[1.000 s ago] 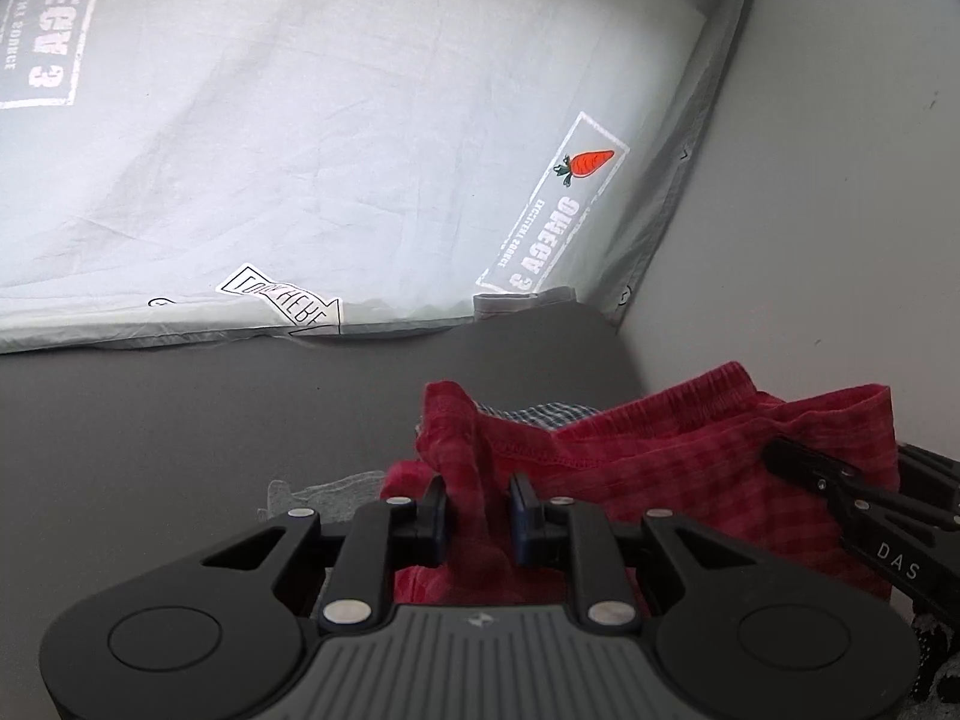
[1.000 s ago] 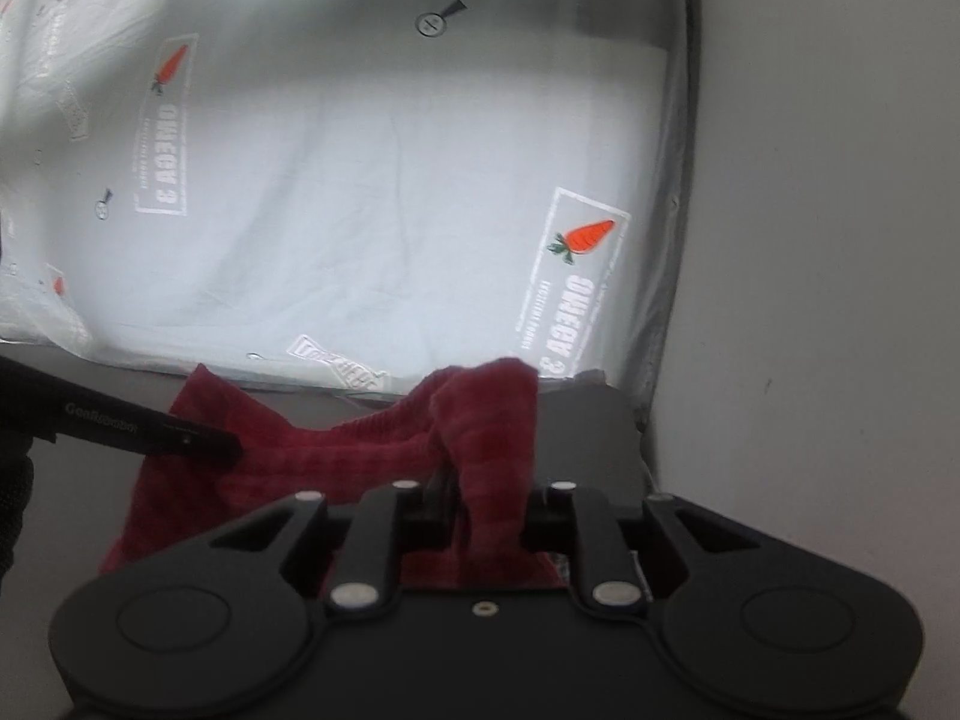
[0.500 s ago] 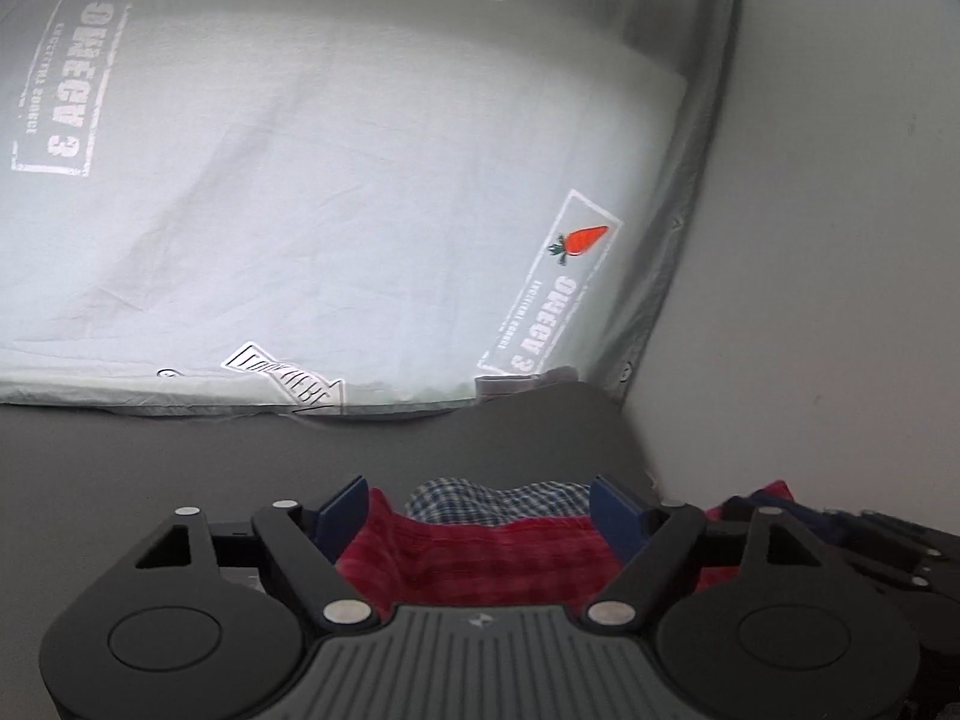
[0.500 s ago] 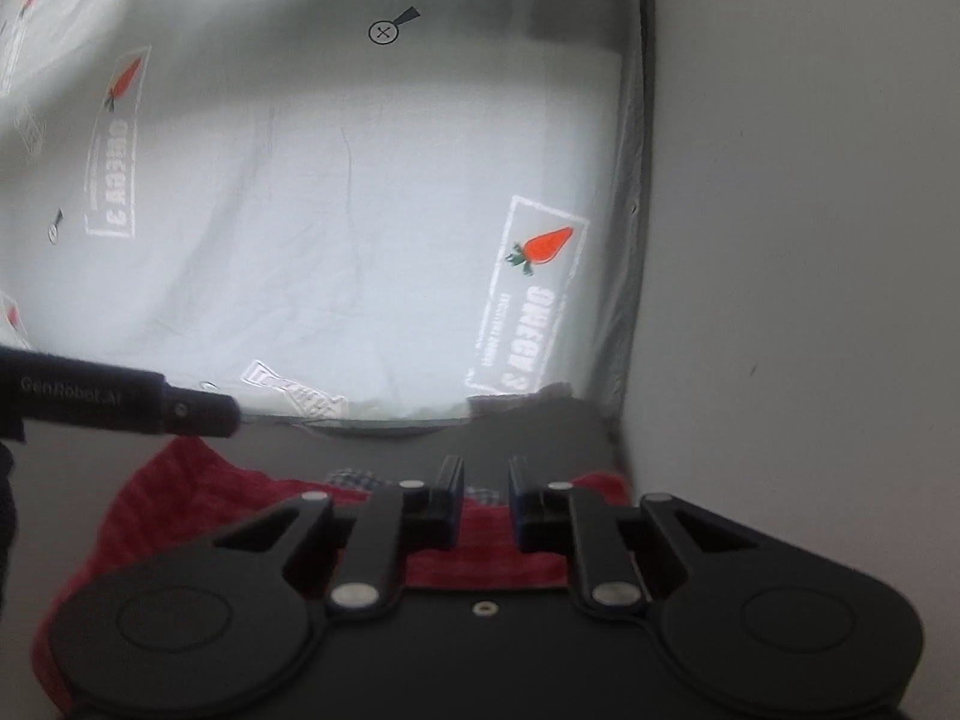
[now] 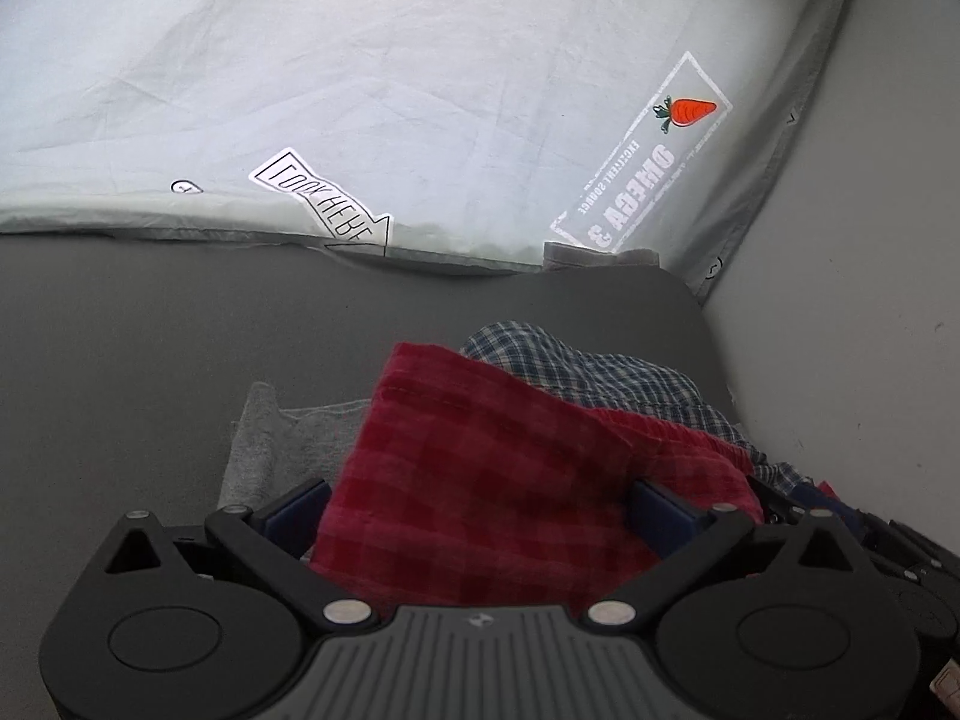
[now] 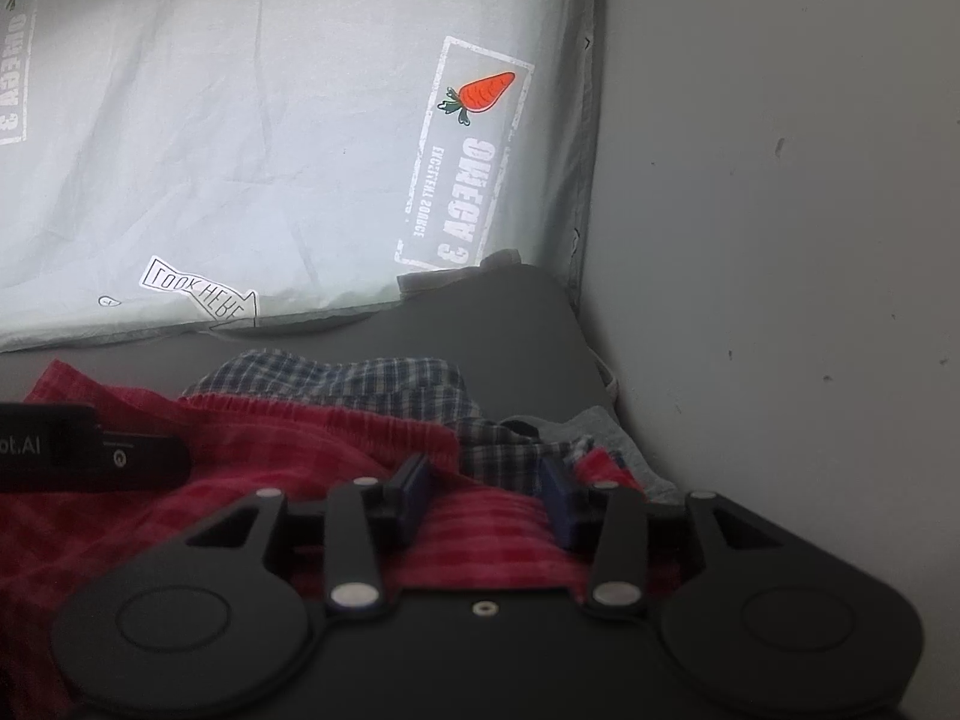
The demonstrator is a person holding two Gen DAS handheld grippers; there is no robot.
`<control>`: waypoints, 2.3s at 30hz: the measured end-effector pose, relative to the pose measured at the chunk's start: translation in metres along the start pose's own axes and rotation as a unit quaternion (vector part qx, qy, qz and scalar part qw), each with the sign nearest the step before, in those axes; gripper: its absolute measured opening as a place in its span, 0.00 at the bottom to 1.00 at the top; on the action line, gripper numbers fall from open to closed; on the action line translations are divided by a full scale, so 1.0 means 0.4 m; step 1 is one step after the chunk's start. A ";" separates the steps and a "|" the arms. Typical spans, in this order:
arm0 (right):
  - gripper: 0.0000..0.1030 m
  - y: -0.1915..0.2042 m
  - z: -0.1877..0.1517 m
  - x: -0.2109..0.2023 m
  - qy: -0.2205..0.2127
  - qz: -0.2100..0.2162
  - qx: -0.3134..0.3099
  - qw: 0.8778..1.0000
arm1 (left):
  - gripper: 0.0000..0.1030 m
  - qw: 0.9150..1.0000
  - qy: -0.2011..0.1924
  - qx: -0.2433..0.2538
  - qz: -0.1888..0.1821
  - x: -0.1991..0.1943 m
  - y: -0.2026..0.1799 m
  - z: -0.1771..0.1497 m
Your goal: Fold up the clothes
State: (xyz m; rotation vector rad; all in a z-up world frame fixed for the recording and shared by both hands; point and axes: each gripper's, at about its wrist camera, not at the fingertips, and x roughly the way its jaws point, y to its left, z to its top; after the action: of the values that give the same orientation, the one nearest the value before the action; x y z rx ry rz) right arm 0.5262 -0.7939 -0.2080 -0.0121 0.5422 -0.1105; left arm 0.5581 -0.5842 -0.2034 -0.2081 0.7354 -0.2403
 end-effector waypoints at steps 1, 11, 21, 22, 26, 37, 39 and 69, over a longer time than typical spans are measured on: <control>0.53 0.004 0.008 -0.008 0.004 -0.004 -0.010 1.000 | 1.00 1.000 -0.012 0.012 0.000 -0.029 -0.002 0.009; 1.00 0.064 0.086 -0.231 -0.071 -0.024 -0.076 0.994 | 1.00 0.984 -0.167 0.047 0.027 -0.445 0.047 0.042; 1.00 0.190 0.043 -0.560 -0.131 0.082 -0.024 0.988 | 1.00 0.966 -0.242 0.081 0.052 -0.844 0.101 -0.065; 1.00 0.207 0.035 -0.584 -0.126 0.096 -0.015 0.987 | 1.00 0.962 -0.255 0.081 0.061 -0.880 0.107 -0.077; 1.00 0.300 0.006 -0.681 -0.103 0.148 0.007 0.983 | 1.00 0.953 -0.279 0.081 0.088 -1.015 0.154 -0.107; 1.00 0.668 -0.084 -0.999 -0.143 0.112 -0.015 0.983 | 1.00 0.959 -0.256 0.092 0.082 -1.339 0.437 -0.202; 1.00 0.744 -0.107 -1.066 -0.148 0.097 -0.008 0.984 | 1.00 0.963 -0.246 0.090 0.065 -1.401 0.512 -0.230; 0.99 1.283 -0.324 -1.553 0.035 0.072 -0.020 0.997 | 1.00 0.994 -0.064 0.028 0.083 -1.724 1.020 -0.471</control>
State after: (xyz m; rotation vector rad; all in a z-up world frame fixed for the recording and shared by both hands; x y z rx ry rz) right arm -0.0168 -0.2143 -0.0206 -0.0082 0.6144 0.0404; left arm -0.0064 -0.0165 -0.0117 -0.1060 0.6145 -0.0879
